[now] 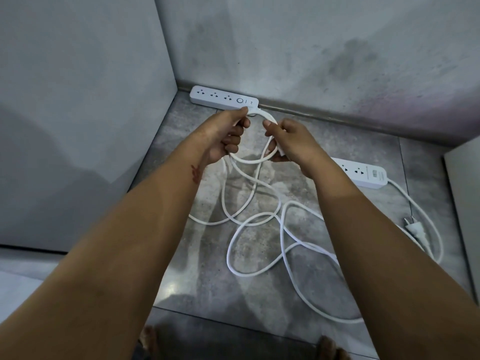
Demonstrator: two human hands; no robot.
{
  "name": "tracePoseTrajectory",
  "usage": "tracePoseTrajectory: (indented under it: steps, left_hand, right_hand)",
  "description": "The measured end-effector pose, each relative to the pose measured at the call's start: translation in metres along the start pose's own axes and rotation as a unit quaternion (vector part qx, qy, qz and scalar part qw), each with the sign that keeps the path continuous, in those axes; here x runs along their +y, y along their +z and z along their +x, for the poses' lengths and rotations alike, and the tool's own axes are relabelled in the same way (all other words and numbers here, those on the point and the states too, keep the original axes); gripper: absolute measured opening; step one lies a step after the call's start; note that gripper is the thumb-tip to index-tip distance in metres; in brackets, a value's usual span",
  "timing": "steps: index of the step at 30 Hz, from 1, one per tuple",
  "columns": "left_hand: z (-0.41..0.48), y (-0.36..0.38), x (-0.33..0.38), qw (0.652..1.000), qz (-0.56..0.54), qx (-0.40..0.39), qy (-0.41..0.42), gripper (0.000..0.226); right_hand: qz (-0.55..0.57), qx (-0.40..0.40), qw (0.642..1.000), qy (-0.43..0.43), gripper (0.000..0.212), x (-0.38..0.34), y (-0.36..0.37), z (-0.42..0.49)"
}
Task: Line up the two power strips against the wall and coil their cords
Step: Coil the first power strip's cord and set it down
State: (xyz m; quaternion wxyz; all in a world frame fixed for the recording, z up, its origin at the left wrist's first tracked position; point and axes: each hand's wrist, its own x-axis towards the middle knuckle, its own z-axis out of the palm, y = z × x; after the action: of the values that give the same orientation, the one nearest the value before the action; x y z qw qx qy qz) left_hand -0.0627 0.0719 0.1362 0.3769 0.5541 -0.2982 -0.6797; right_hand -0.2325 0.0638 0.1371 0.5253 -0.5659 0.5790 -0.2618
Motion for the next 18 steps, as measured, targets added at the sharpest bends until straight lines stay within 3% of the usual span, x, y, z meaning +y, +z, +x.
tracePoseTrajectory:
  steps: [3,6,11,18]
  left_hand:
    - [-0.001,-0.002,0.0,0.999,-0.029,-0.02,-0.007,0.04]
    - [-0.001,-0.005,-0.004,0.996,-0.075,-0.041,0.011,0.042]
    - [-0.001,-0.006,-0.02,0.998,0.028,-0.056,-0.019,0.058]
    - [0.007,0.006,-0.02,0.993,-0.099,0.047,0.044,0.026]
  right_hand:
    - [-0.008,0.019,1.0,-0.017,0.03,-0.004,0.001,-0.001]
    - [0.068,0.061,0.996,0.008,0.031,-0.001,0.003,0.001]
    - [0.136,0.111,0.984,0.034,0.027,-0.001,0.002,0.005]
    - [0.126,0.089,0.985,0.083,0.025,0.007,0.005,0.006]
